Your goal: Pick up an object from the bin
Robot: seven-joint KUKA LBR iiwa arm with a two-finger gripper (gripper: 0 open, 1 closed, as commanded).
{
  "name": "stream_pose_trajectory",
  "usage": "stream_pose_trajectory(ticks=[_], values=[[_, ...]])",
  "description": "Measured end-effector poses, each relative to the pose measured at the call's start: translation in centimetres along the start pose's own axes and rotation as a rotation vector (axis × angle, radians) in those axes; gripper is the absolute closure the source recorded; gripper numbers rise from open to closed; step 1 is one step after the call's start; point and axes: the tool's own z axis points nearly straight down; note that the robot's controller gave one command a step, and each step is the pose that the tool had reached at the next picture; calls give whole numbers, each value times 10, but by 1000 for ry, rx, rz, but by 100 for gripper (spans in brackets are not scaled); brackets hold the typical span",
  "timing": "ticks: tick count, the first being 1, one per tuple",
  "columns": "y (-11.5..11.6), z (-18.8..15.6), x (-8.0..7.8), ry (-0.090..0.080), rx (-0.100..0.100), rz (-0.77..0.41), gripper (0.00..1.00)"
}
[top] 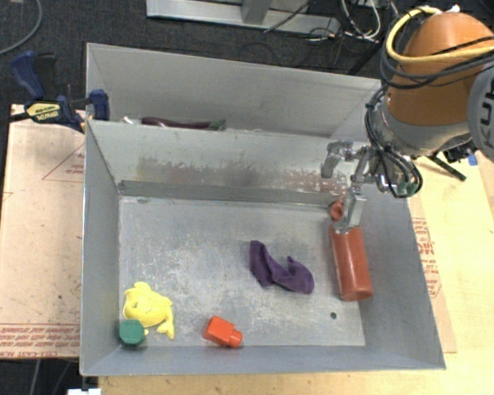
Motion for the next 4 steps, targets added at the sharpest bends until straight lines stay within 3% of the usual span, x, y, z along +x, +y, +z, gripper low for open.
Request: stream_pose_trajectory(ticks=[1,2,3,4], values=[[0,-3,0,-3,0,0,0],[6,-32,9,1,0,-58,0],[3,-25,18,-21,2,-80,0],[29,49,20,-6,0,-16,0]])
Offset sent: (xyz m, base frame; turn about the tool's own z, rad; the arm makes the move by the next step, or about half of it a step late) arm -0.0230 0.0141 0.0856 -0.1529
